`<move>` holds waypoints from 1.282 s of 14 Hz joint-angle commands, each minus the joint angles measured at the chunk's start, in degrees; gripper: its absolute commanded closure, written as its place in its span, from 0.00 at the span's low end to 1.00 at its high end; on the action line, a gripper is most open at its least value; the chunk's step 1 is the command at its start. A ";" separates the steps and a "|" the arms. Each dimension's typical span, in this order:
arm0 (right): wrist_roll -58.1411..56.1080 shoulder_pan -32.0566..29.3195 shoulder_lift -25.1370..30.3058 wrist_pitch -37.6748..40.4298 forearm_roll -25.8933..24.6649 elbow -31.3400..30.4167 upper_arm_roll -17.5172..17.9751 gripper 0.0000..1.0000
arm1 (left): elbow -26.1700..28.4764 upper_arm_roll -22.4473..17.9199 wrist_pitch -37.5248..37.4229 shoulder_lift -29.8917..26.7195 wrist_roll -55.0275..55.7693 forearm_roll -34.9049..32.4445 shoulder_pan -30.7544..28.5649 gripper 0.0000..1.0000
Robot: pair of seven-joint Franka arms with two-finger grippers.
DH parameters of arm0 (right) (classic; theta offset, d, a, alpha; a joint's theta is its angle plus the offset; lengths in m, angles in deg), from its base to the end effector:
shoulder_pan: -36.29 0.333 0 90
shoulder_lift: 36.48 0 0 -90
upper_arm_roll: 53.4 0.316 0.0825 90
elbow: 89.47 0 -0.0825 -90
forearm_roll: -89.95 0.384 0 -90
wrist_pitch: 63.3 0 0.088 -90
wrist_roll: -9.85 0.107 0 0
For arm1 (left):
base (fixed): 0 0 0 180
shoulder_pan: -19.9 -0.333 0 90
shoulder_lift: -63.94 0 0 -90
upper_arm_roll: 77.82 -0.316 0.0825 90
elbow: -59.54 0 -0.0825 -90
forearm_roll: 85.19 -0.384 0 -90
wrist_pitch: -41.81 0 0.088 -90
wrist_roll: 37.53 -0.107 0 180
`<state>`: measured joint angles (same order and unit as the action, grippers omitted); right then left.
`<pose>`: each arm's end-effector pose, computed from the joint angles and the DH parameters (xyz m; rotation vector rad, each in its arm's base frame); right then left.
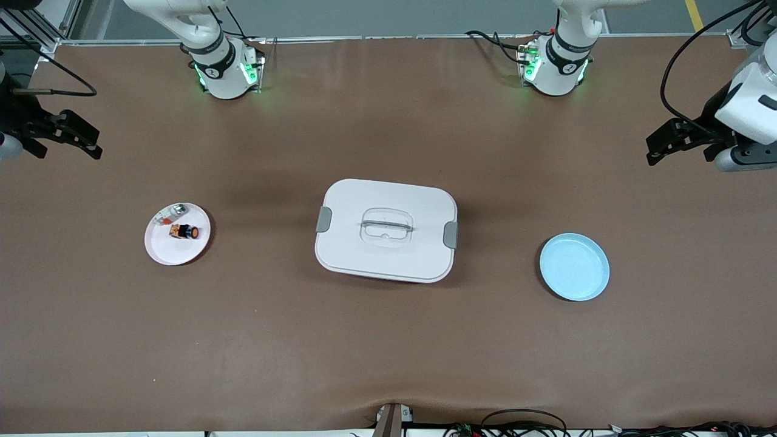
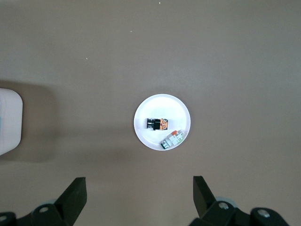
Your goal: Transfer orange switch to right arm and place
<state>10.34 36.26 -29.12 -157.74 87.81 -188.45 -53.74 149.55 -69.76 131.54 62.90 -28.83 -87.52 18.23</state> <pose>0.5206 -0.0073 0.6261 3.1041 -0.0202 0.0765 0.5457 -0.0575 0.6340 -3.0997 -0.0632 -0.0289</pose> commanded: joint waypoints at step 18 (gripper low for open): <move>-3.04 -0.41 -0.85 0.66 0.73 0.90 0.07 0.00 | -1.95 -0.15 -2.45 0.25 -1.22 1.98 -0.18 0.00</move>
<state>8.12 36.17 -29.57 -157.70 87.83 -188.41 -53.80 148.86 -69.82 130.83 62.90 -28.83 -86.55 18.23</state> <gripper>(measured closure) 0.000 0.000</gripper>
